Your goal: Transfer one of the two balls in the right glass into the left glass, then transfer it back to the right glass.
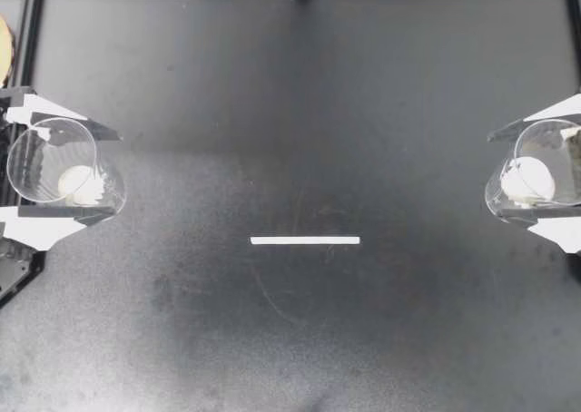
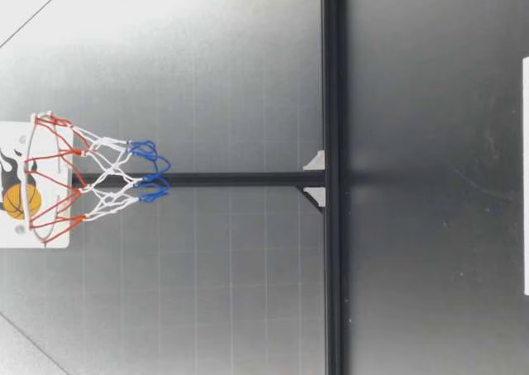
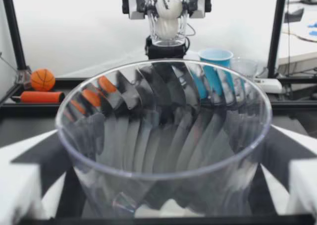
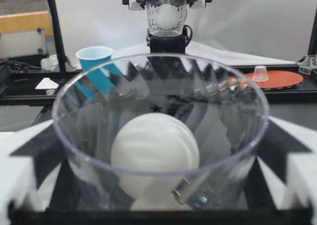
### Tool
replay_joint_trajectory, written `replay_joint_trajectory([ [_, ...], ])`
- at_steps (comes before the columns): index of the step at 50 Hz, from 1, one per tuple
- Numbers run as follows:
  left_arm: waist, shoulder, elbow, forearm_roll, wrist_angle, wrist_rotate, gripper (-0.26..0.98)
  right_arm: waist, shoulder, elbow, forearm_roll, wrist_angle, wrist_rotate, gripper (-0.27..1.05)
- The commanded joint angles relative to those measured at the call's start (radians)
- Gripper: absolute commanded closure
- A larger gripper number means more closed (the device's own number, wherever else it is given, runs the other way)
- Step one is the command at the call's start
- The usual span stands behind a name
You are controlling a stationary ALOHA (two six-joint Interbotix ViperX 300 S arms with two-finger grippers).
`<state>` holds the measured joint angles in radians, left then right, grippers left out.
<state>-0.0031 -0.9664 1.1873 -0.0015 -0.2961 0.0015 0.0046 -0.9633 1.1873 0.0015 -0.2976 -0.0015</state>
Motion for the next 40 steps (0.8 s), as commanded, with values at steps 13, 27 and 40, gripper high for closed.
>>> replay_joint_trajectory([
  [13,-0.006,0.051,0.000,-0.008,-0.006,0.017,0.72,0.002,0.044,-0.025,-0.002,-0.008,0.002,0.71],
  [27,-0.006,0.144,-0.037,-0.006,-0.046,0.026,-0.07,0.002,0.156,-0.112,-0.002,-0.011,-0.011,0.05],
  [40,-0.006,0.166,-0.043,-0.006,-0.066,0.025,-0.05,-0.015,0.235,-0.166,-0.002,-0.038,-0.040,0.10],
])
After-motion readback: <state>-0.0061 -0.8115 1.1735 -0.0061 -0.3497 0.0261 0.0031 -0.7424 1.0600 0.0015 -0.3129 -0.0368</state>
